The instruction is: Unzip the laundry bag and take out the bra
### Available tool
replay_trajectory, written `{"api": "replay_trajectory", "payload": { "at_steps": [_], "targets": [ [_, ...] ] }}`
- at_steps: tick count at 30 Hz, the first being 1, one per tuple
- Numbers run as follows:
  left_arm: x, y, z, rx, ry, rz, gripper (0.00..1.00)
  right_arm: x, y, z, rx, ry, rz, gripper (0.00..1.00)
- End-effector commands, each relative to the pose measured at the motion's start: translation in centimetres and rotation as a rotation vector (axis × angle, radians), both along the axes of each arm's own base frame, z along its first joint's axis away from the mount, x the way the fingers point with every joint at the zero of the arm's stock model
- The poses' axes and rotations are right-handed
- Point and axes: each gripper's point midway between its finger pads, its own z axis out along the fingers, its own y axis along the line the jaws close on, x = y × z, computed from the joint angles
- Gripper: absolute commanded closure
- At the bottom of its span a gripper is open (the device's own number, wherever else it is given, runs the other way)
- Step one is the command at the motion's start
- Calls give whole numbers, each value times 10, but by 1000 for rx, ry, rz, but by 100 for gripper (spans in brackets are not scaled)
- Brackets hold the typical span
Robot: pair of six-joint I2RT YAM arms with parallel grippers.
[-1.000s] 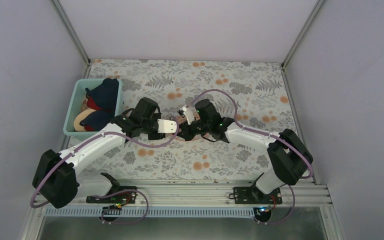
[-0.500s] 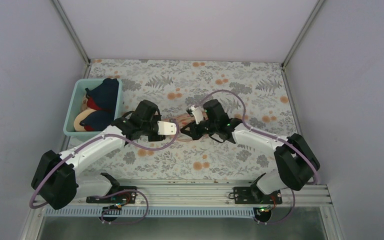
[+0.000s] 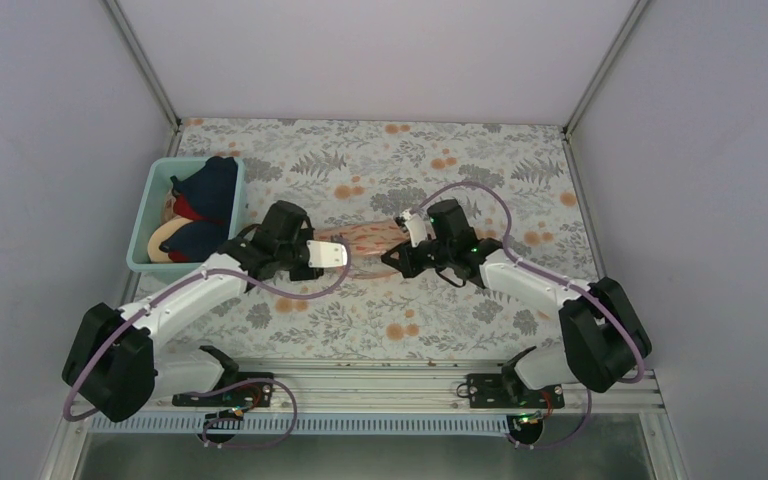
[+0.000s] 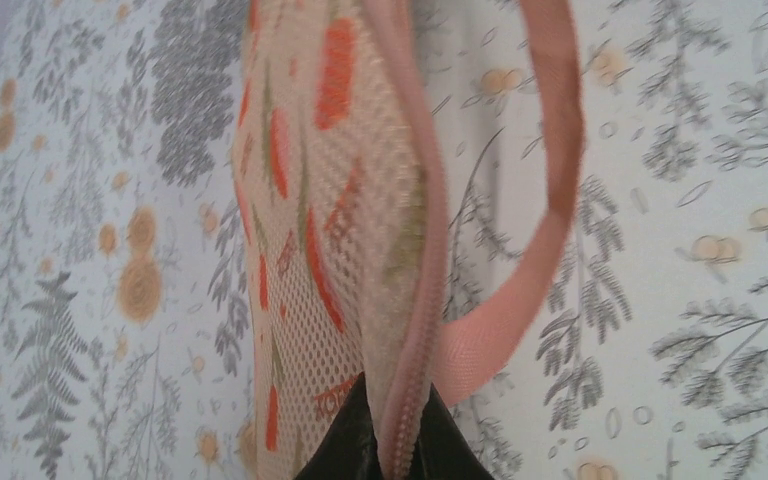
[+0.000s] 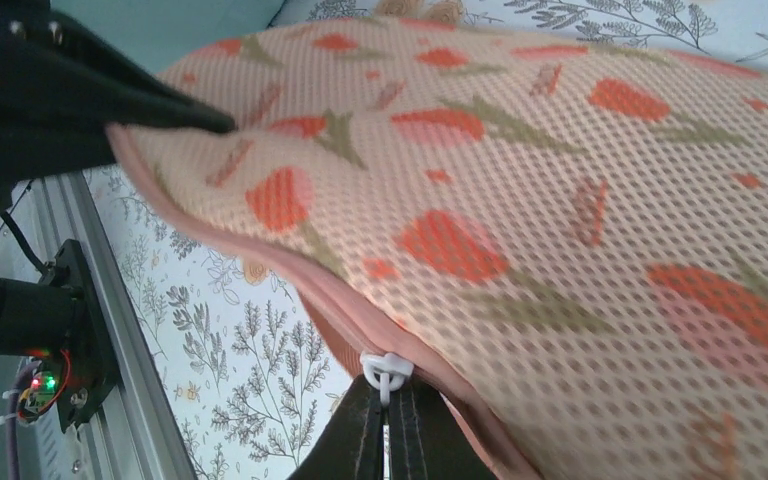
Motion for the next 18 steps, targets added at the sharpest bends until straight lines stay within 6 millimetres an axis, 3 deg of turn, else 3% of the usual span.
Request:
{"api": "replay_trajectory", "payload": {
  "at_steps": [1, 2, 3, 4, 5, 7, 11, 18],
  "targets": [
    [21, 28, -6, 37, -42, 98, 98, 0, -1, 5, 31, -17, 11, 96],
    [27, 32, -6, 28, -50, 118, 97, -1, 1, 6, 48, -11, 18, 96],
    [32, 36, -6, 21, -57, 139, 85, -3, 5, 9, 68, -7, 28, 96],
    [36, 39, -8, 21, -56, 155, 54, -7, 12, 12, 91, -4, 46, 96],
    [36, 39, -9, 23, -51, 155, 34, -9, 18, 13, 104, 2, 56, 96],
    [31, 34, -7, 6, -28, 123, 15, -10, 29, 17, 113, -1, 72, 96],
    [15, 14, 13, -56, 13, 47, 0, -12, 49, 18, 122, 15, 105, 96],
    [-17, -25, 23, -86, 80, -86, 0, -14, 74, 30, 147, 0, 161, 96]
  ]
}}
